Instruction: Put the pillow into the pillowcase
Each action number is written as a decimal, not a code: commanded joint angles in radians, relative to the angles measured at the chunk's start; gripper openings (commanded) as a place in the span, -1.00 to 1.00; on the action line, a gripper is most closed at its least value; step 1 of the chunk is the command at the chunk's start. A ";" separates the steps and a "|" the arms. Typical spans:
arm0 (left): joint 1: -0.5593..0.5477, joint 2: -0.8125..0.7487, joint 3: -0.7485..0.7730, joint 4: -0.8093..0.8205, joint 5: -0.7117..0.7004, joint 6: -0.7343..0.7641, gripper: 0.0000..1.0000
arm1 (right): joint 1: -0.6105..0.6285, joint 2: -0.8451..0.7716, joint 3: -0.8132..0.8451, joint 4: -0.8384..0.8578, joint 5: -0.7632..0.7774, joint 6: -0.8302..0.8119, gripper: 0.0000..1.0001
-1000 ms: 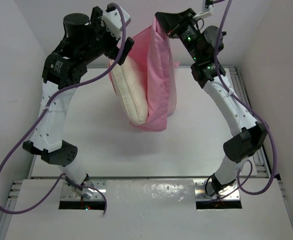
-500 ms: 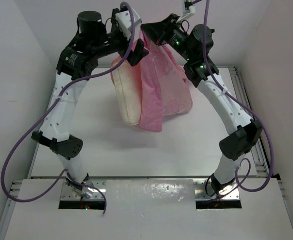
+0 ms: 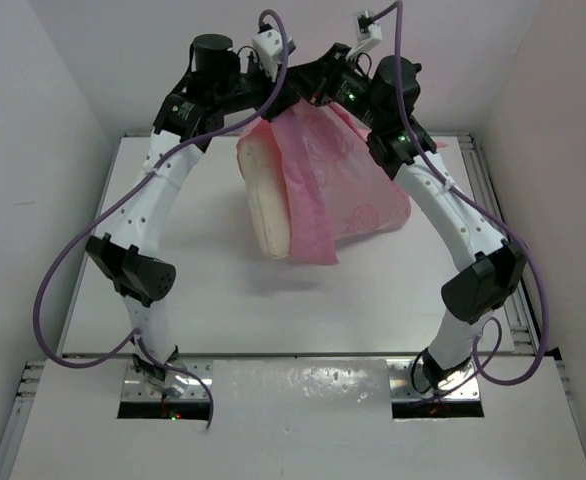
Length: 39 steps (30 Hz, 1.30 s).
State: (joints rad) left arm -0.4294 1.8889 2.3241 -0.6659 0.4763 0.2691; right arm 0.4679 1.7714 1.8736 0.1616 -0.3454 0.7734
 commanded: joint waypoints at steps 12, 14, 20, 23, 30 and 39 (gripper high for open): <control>0.021 -0.152 -0.072 0.051 -0.438 -0.260 -1.00 | -0.121 -0.078 0.064 -0.351 0.065 -0.262 0.98; 0.027 -0.162 -0.065 0.040 -0.537 -0.260 -1.00 | -0.138 -0.180 -0.038 -0.381 0.091 -0.325 0.98; 0.038 -0.166 -0.040 0.016 -0.578 -0.260 -1.00 | -0.108 -0.421 -0.440 -0.434 -0.029 -0.565 -0.68; 0.038 -0.160 -0.029 0.014 -0.584 -0.260 -1.00 | -0.011 -0.492 -0.725 -0.439 -0.113 -0.612 0.35; 0.038 -0.151 -0.008 0.009 -0.602 -0.260 -1.00 | 0.227 -0.489 -1.088 -0.112 0.112 -0.516 0.98; 0.040 -0.163 -0.019 0.015 -0.602 -0.252 -1.00 | 0.232 -0.209 -1.052 0.125 0.115 -0.388 0.98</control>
State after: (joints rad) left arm -0.3977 1.8080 2.2440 -0.7612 -0.0975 0.0212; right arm 0.7044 1.5005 0.7597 0.1242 -0.2276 0.3351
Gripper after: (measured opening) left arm 0.021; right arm 0.985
